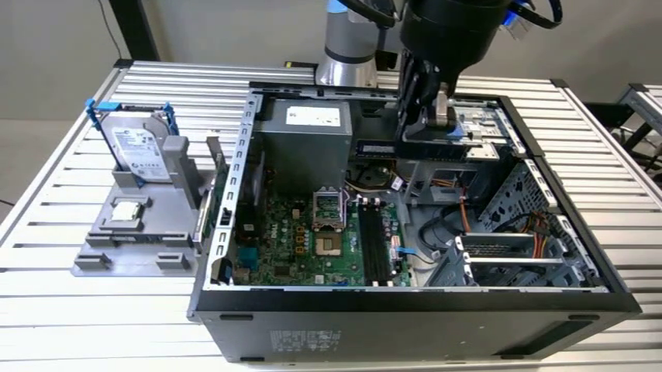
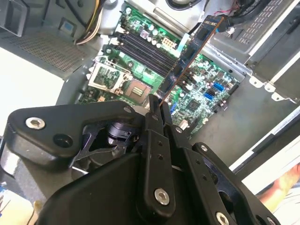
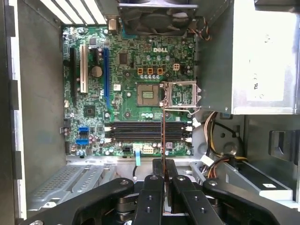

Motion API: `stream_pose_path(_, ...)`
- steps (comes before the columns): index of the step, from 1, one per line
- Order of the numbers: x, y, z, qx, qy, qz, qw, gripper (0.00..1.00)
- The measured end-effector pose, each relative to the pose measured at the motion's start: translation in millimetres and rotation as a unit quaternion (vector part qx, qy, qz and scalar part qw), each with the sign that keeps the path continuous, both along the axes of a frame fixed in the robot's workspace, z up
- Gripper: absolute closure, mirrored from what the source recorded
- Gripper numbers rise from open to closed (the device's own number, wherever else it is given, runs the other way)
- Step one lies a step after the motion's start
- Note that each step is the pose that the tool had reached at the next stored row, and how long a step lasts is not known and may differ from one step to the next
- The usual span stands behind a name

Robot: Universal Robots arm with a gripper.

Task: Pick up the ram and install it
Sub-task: 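Insert the ram into the slot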

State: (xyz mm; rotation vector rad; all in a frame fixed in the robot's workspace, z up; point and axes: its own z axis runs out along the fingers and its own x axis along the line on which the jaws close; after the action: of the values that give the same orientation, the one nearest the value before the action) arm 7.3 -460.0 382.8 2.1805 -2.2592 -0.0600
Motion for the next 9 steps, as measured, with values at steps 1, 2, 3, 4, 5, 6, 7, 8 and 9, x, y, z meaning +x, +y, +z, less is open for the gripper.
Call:
stream_pose_path(1,0.0,0.5,0.0,0.0000,0.0000,-0.002,1.00000,1.00)
stream_pose_path(2,0.0,1.1,0.0,0.0000,0.0000,-0.005,0.99999,1.00)
stream_pose_path(3,0.0,1.7,0.0,0.0000,0.0000,-0.007,0.99998,1.00)
stream_pose_path(4,-0.1,2.4,0.0,0.0000,0.0000,-0.008,0.99997,1.00)
stream_pose_path(5,0.0,2.8,0.0,0.0000,0.0000,-0.008,0.99997,1.00)
stream_pose_path(6,0.0,2.8,0.0,0.0000,0.0000,-0.008,0.99997,1.00)
stream_pose_path(7,0.0,3.0,0.0,0.0000,0.0000,-0.008,0.99997,1.00)
stream_pose_path(8,0.0,3.4,0.0,0.0000,0.0000,-0.008,0.99996,1.00)
stream_pose_path(9,0.0,3.8,0.0,0.0000,0.0000,-0.008,0.99996,1.00)
